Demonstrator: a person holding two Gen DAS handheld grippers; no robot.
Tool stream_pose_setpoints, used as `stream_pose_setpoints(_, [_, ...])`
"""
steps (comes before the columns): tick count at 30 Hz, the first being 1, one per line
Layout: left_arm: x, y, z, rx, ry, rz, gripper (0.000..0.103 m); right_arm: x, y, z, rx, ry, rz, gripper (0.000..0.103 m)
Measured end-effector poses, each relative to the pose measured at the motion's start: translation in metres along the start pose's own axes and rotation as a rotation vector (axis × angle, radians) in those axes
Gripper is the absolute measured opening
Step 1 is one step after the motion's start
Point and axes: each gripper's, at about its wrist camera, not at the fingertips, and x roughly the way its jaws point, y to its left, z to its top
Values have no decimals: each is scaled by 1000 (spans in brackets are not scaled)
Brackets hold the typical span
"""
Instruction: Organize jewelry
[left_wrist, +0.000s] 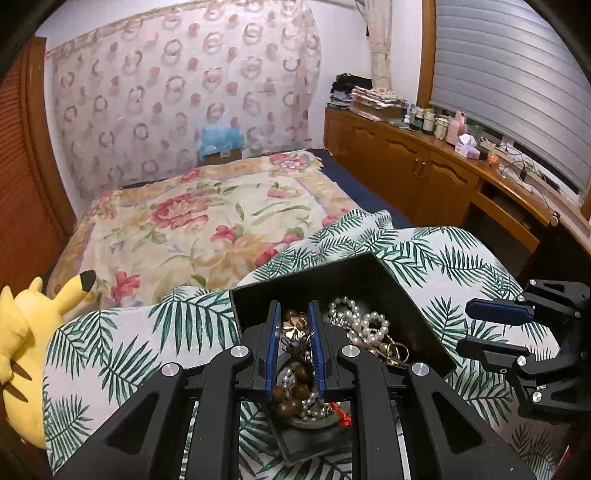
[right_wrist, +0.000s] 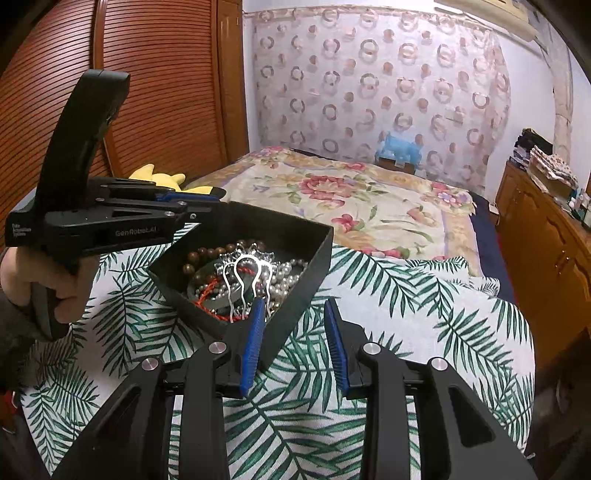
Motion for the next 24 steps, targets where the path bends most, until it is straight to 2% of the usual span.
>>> stream_pose_setpoints(4, [-10, 0, -6, -13, -7, 8, 28, -7, 3, -5, 15, -11, -7, 36])
stream_pose_setpoints(6, [-17, -1, -9, -18, -10, 14, 38, -11, 4, -7, 22, -18, -10, 36])
stream_pose_setpoints(7, [-20, -1, -10, -20, -13, 16, 39, -12, 5, -8, 26, -21, -11, 36])
stream_pose_setpoints(11, [-39, -2, -18, -35, -30, 31, 64, -20, 10, -11, 40, -33, -23, 36])
stream_pose_setpoints(12, [-43, -2, -20, -39, -33, 36, 71, -23, 11, -13, 44, -36, -29, 39])
stream_pose_setpoints(16, [-58, -2, -32, -61, -31, 72, 78, -32, 15, -20, 72, -50, -48, 53])
stream_pose_setpoints(18, [-67, -2, -39, -68, -37, 87, 90, -37, 18, -24, 92, -56, -62, 62])
stream_pose_setpoints(24, [-92, -5, -58, -102, -54, 113, 95, -56, 24, -31, 151, -87, -88, 86])
